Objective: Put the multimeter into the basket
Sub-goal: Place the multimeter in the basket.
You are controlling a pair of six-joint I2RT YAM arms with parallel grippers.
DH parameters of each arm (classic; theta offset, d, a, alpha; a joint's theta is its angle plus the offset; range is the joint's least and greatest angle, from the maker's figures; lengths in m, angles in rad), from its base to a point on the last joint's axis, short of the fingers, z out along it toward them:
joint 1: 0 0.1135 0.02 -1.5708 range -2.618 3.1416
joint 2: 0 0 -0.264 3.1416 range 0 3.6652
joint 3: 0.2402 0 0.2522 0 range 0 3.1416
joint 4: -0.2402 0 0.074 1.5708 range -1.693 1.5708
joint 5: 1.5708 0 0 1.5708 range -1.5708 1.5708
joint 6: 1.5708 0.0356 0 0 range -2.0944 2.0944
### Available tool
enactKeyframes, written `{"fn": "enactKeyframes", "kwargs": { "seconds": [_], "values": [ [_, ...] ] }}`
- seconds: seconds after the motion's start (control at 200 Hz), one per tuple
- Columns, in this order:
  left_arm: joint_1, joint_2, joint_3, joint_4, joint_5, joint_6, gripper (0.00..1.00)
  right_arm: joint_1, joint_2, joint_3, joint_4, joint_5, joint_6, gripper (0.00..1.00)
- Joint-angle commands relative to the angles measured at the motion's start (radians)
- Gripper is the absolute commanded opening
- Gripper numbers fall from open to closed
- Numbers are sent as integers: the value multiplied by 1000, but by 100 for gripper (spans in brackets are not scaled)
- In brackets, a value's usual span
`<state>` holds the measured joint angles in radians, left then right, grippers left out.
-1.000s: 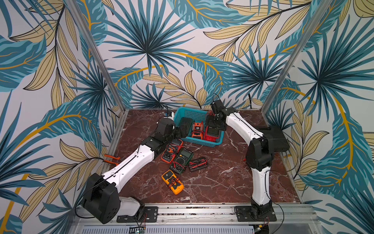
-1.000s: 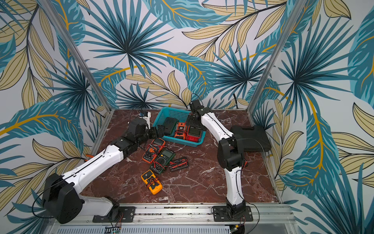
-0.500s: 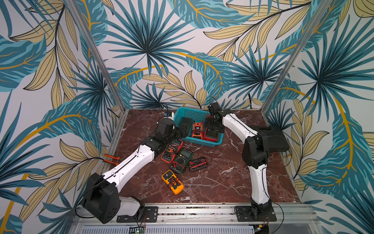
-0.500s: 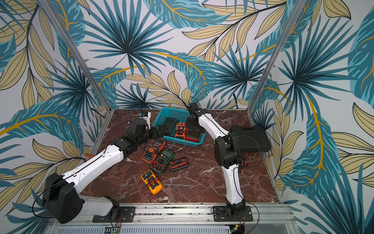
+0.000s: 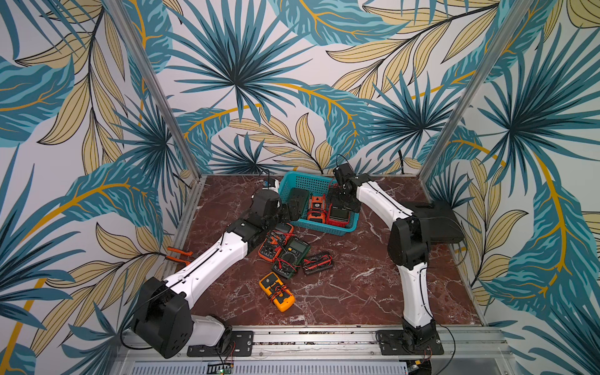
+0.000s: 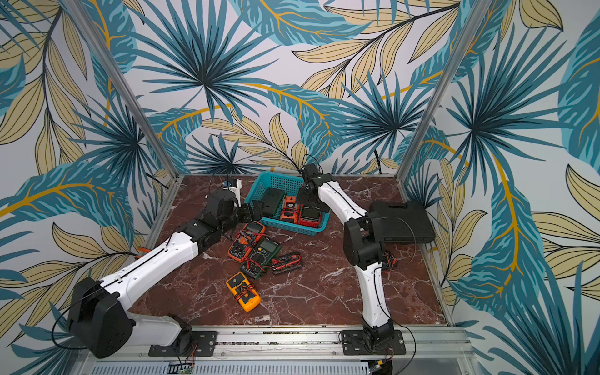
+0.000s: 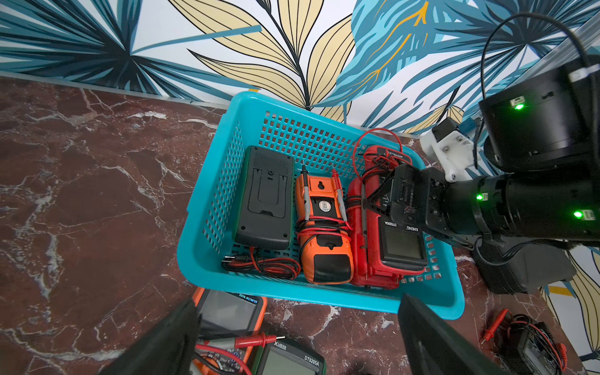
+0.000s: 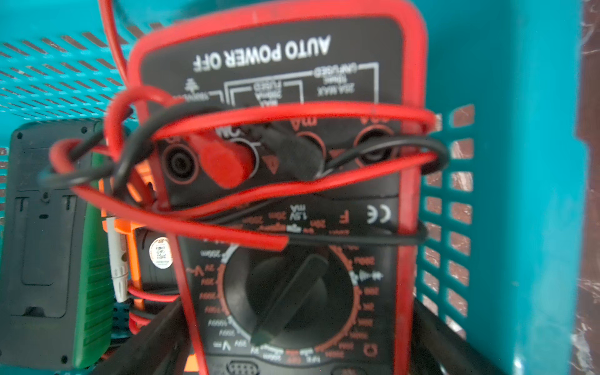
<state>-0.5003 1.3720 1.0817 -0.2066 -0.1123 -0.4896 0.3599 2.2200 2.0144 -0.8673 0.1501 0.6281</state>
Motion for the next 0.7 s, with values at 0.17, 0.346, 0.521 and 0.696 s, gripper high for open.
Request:
{"fn": "enactKeyframes", "kwargs": {
  "seconds": [0.17,0.346,0.521,0.696],
  "values": [
    [4,-14,-13,-11,-21,13,100,-5,-128,-58,-28,57,-13,100],
    [4,-24,-19,-10,-21,11,100,-1,-132,-63,-27,45,-22,99],
    [4,-30,-20,-46,-30,17,100,2,-177,-74,-28,20,-52,100],
    [5,-53,-62,-103,-32,11,100,5,-281,-152,1,-5,-101,100]
  ]
}}
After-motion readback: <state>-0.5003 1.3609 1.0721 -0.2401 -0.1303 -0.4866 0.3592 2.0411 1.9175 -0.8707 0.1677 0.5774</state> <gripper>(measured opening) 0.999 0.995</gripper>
